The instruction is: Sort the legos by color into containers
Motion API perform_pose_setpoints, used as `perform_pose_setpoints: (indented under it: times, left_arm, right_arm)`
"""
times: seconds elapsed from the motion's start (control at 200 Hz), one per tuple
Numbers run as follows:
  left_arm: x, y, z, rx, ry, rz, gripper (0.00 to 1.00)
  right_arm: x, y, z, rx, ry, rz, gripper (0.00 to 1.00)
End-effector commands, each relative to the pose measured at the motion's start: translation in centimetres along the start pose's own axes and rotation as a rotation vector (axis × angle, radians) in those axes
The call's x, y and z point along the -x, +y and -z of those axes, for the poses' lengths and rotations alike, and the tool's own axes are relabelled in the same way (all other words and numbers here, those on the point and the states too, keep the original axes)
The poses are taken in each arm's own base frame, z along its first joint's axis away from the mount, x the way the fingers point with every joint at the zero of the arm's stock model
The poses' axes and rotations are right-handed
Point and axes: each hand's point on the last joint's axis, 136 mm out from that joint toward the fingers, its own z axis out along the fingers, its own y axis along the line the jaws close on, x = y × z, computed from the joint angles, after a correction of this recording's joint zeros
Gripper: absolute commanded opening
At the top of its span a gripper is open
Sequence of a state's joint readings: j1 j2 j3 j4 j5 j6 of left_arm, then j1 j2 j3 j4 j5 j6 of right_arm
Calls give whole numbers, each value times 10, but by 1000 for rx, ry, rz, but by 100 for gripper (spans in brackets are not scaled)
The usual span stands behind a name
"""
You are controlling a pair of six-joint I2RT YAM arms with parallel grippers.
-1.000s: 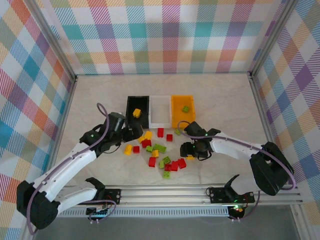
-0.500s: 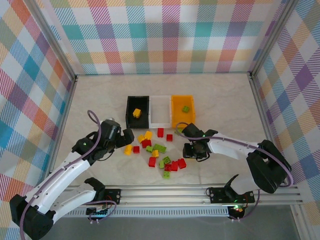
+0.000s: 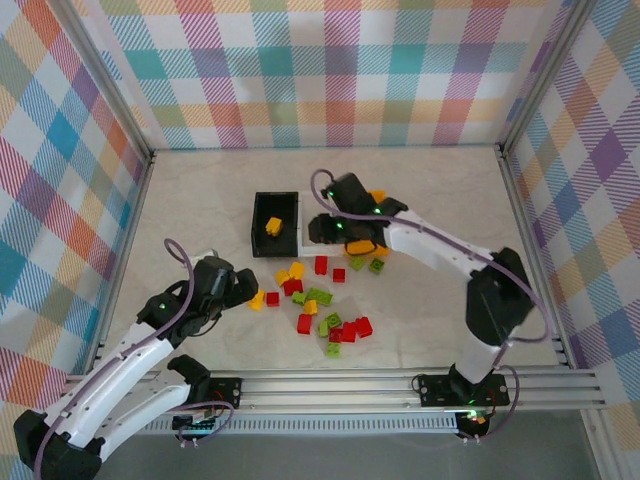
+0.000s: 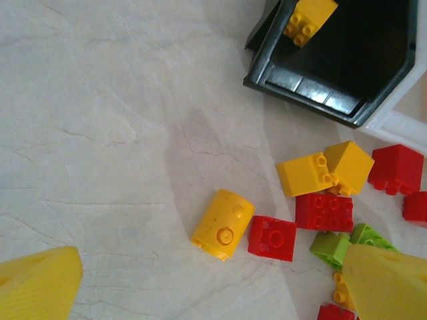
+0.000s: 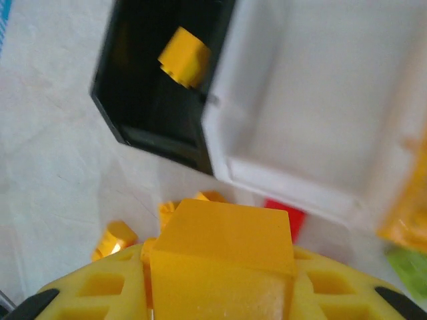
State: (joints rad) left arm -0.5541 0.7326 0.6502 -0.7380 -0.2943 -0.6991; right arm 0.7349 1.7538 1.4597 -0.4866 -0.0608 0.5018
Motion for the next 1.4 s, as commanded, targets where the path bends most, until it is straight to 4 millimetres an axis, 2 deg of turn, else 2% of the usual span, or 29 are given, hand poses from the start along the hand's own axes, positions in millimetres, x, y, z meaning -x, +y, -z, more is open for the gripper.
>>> perform_pose_setpoints:
  times: [0.0,0.085,0.175,0.305,0.4,0.46,0.555,0.64,0.74,0.84,1.065,1.235,1.395]
  left_arm:
    - [-1,8,1,25,-10,-17,100]
    - [-6,5,-4,7,11,-18,100]
    - [-11,1,-10,-4,34,-15,100]
    - [-18,-6,-18,-23,77,-25,100]
    - [-20,-12,-22,-31,104,-45,100]
    - [-22,-15,-24,-36,121,-60,100]
    - [-25,-19,-28,-46,140,-71,100]
    - [-29,-21,-33,-49,158,-75,100]
    - [-36,-23,-43,-48,194,-84,99]
    - [-45,-25,-54,-38,237,-107,94]
    - [-58,-17,-79,46,292,-166,85]
    - [-53,-7,-88,116,256,-185,78]
    - [-49,1,-94,173,229,-193,72]
  right_arm:
    - [26,33,-23,100,8,72,33]
    - [44,51,-38,145,2,81,34]
    - [55,62,-62,170,13,84,35]
    - [66,67,-88,171,21,71,38]
    - [74,69,-96,171,5,63,49]
    - [80,72,-96,178,-9,59,64]
    - [91,80,-85,192,-48,61,72]
    - [95,81,-71,185,-74,67,73]
    - [96,79,-44,180,-121,71,74]
    - [83,71,-26,181,-141,55,74]
    - [46,45,-3,145,-144,21,74]
    - [33,34,6,121,-142,17,74]
    - [28,27,12,107,-146,10,74]
